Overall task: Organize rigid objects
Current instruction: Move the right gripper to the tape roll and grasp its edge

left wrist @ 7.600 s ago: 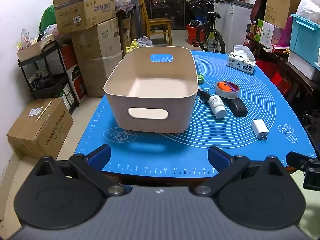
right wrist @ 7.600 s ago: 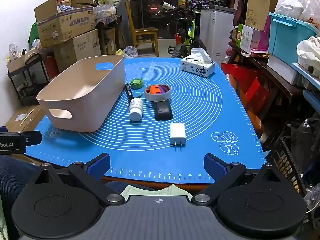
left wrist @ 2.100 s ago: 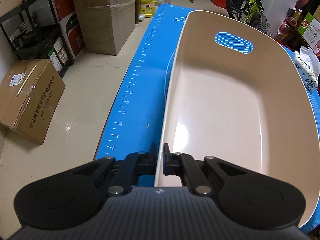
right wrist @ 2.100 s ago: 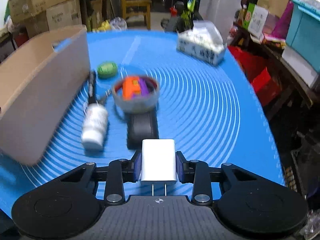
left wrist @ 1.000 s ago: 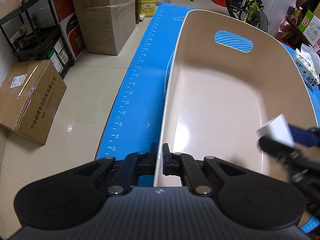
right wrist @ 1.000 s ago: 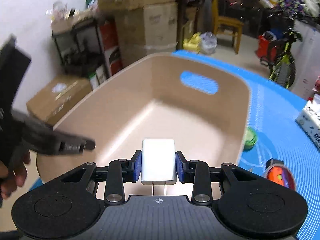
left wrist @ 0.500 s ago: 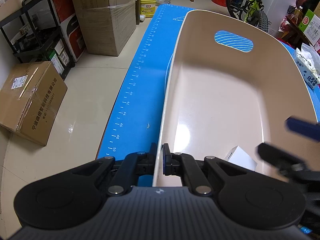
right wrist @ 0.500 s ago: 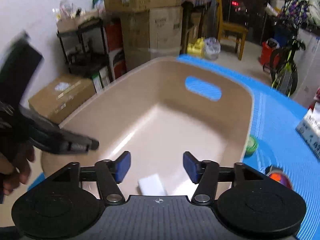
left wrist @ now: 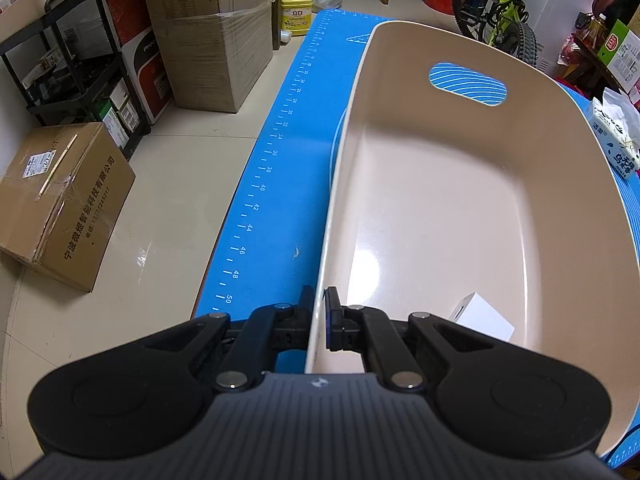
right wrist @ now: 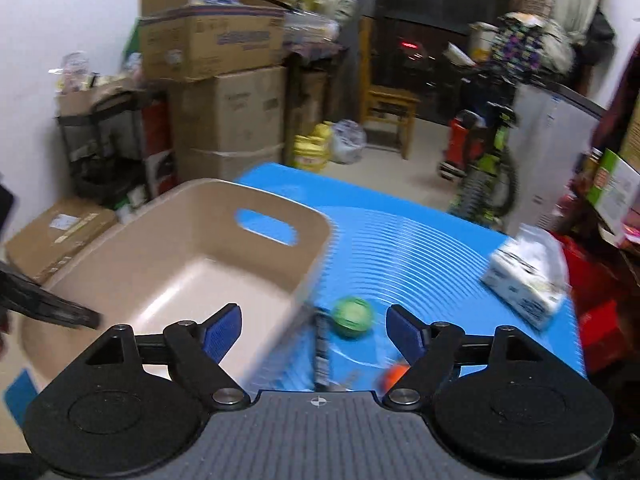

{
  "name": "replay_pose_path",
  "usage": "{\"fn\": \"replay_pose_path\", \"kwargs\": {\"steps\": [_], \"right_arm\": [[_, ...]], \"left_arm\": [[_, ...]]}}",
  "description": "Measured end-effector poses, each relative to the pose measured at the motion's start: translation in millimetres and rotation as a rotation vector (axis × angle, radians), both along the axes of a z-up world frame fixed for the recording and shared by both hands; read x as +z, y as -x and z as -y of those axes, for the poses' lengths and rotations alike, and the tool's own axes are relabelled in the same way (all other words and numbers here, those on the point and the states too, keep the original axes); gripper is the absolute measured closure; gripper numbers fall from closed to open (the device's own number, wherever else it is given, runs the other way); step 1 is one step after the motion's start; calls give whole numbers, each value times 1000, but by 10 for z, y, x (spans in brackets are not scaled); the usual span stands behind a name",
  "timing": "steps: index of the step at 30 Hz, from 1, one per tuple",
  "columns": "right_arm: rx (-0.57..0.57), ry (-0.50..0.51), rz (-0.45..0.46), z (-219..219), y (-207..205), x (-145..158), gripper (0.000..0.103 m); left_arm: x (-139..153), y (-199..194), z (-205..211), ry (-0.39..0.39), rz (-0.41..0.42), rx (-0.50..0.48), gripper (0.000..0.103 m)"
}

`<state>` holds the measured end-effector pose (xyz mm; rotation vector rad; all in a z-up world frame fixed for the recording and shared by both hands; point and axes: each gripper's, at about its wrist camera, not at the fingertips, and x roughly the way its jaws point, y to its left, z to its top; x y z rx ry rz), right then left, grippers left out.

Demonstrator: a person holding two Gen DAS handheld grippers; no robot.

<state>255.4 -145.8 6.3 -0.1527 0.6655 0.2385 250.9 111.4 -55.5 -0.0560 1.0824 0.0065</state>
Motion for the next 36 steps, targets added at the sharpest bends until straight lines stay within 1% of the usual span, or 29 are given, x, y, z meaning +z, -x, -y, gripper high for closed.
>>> {"fn": "replay_pose_path", "kwargs": {"steps": [3, 8, 11, 16, 18, 20, 24, 27, 31, 34, 36], "right_arm": [[-46, 18, -29, 229, -34, -130, 21], [-84, 49, -123, 438, -123, -463, 21], [-90, 64, -170, 472, -172, -653, 25], [-80, 84, -232, 448, -200, -919, 37], [-69, 87, -243, 439, -195, -956, 41], [-52, 105, -234, 406, -192, -964, 43], [-22, 123, -240, 315, -228, -938, 53], [5, 143, -241, 249, -292, -949, 54], [38, 185, -258, 141, -356, -991, 63], [54, 216, -266, 93, -377, -1034, 65], [49, 212, -263, 101, -371, -1027, 65]], "left_arm": [[0, 0, 2, 0, 0, 1, 96], [0, 0, 0, -1, 0, 0, 96], [0, 0, 2, 0, 0, 1, 96], [0, 0, 4, 0, 0, 1, 96], [-2, 0, -1, -1, 0, 1, 96], [-1, 0, 2, -1, 0, 1, 96], [-1, 1, 2, -1, 0, 1, 96], [-2, 1, 1, -1, 0, 1, 96], [-2, 2, 8, -1, 0, 1, 96], [-2, 1, 8, -1, 0, 1, 96], [0, 3, 13, 0, 0, 1, 96]]}}
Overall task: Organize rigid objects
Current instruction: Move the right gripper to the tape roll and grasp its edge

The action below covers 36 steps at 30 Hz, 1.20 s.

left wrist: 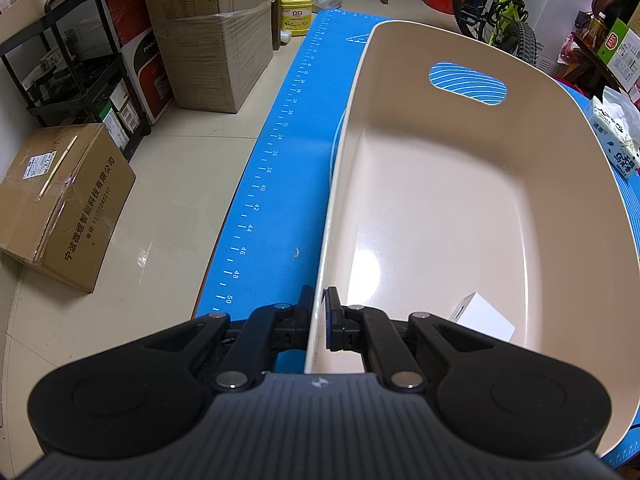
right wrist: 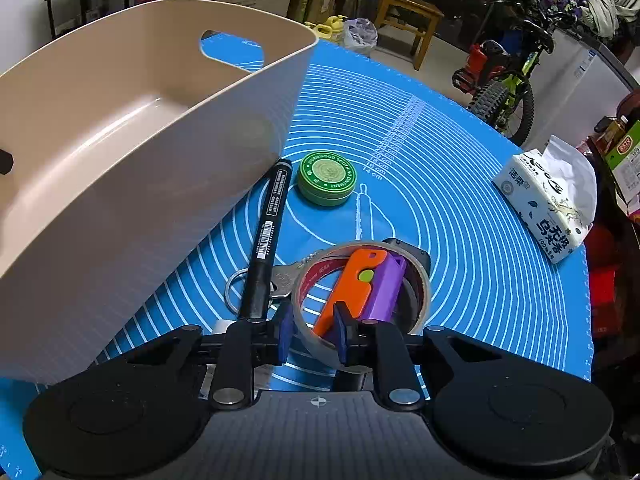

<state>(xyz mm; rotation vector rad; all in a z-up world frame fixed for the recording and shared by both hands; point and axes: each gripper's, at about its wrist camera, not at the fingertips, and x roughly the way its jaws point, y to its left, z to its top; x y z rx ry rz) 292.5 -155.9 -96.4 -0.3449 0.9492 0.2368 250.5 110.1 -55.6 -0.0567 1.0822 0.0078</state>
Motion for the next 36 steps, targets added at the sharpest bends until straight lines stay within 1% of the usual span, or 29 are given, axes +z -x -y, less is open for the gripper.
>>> {"fn": "replay_pose_path", "kwargs": {"steps": [7, 10, 15, 18, 20, 26, 28, 32, 36], "right_arm": [[-55, -32, 62, 184, 17, 133, 63], [-77, -68, 59, 275, 3, 176, 61], [-73, -48, 45, 255, 4, 108, 60], [-54, -39, 51, 190, 6, 59, 62], [-26, -43, 38, 129, -1, 47, 65], [47, -10, 10, -73, -73, -7, 65], [50, 21, -9, -135, -126, -46, 66], [33, 38, -36, -156, -211, -119, 67], [23, 40, -40, -137, -222, -138, 74]], "left_arm": [[3, -2, -9, 2, 2, 1, 96], [4, -4, -11, 1, 2, 1, 96], [4, -4, -10, 1, 2, 1, 96], [3, -4, -9, 1, 2, 1, 96], [3, -3, -9, 2, 2, 1, 96], [4, -5, -9, 1, 2, 1, 96], [4, -5, -6, 1, 2, 1, 96], [3, -5, -5, 1, 2, 1, 96], [11, -7, -3, 2, 6, 2, 96]]}}
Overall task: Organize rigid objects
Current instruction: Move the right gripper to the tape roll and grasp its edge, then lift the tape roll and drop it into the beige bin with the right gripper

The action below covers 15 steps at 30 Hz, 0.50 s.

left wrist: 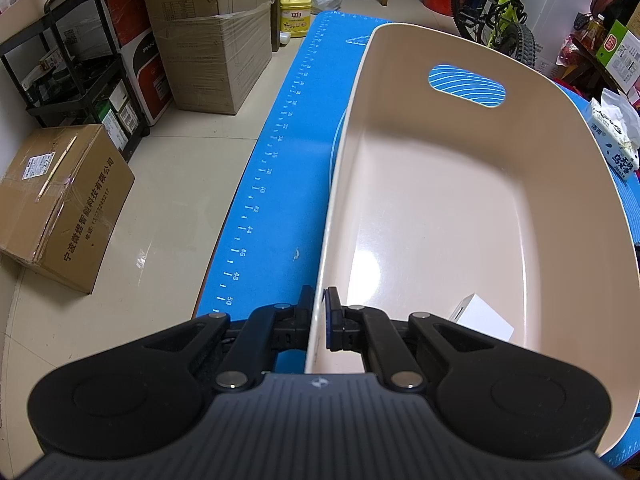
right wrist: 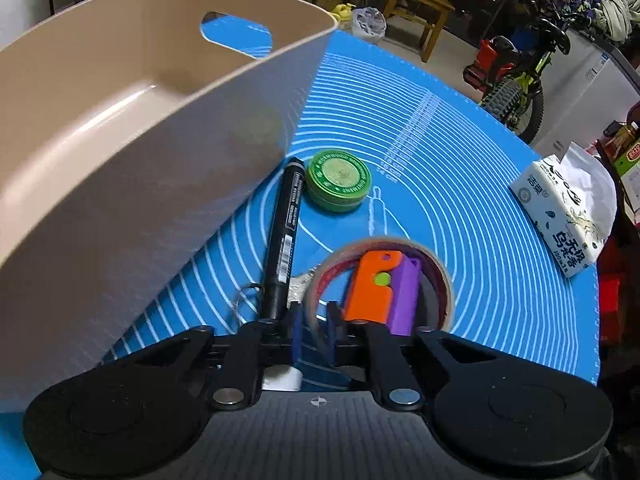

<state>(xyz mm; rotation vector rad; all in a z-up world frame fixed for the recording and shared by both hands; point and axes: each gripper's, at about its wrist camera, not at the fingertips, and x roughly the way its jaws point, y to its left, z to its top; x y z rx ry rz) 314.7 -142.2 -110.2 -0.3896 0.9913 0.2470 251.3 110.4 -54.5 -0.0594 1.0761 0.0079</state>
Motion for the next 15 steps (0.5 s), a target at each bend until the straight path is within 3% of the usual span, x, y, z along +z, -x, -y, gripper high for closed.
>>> {"fn": "replay_pose_path", "kwargs": {"steps": [3, 4, 15], "right_arm": [[6, 0, 6, 1, 25, -6, 76], [7, -3, 9, -1, 35, -1, 83], [-93, -194, 111, 237, 154, 365, 85]], "left_arm": [[4, 3, 6, 2, 3, 0, 96], [2, 10, 10, 1, 3, 0, 96], [1, 10, 11, 2, 3, 0, 96]]}}
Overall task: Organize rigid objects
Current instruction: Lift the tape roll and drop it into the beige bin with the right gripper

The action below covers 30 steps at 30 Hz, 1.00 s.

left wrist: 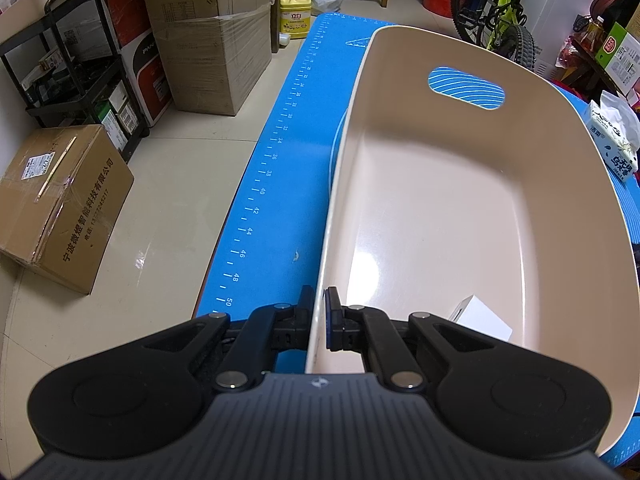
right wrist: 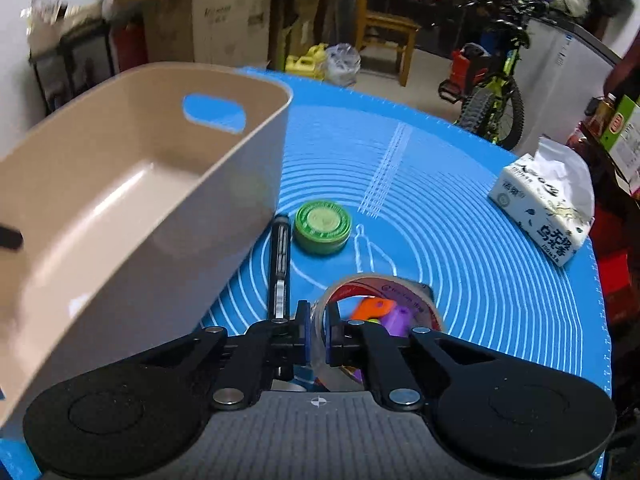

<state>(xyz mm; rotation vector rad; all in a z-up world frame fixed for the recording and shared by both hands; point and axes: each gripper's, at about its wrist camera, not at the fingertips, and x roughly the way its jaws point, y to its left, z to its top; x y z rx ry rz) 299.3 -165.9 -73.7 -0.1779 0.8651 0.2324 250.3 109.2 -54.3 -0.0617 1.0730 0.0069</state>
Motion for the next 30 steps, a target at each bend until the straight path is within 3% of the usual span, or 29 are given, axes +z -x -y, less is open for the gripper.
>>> {"fn": "replay_pose_path", "kwargs": {"steps": [10, 15, 20, 30], "right_arm": [[-59, -104, 139, 132, 135, 460, 86], [-16, -153, 250, -61, 240, 817, 86], [58, -217, 304, -337, 329, 994, 86], [226, -244, 236, -1019, 421, 808, 86]], "left_arm": [[0, 1, 4, 0, 0, 0, 96], [0, 1, 3, -1, 0, 0, 96], [-3, 4, 7, -4, 0, -1, 96], [0, 6, 7, -8, 1, -3, 96]]}}
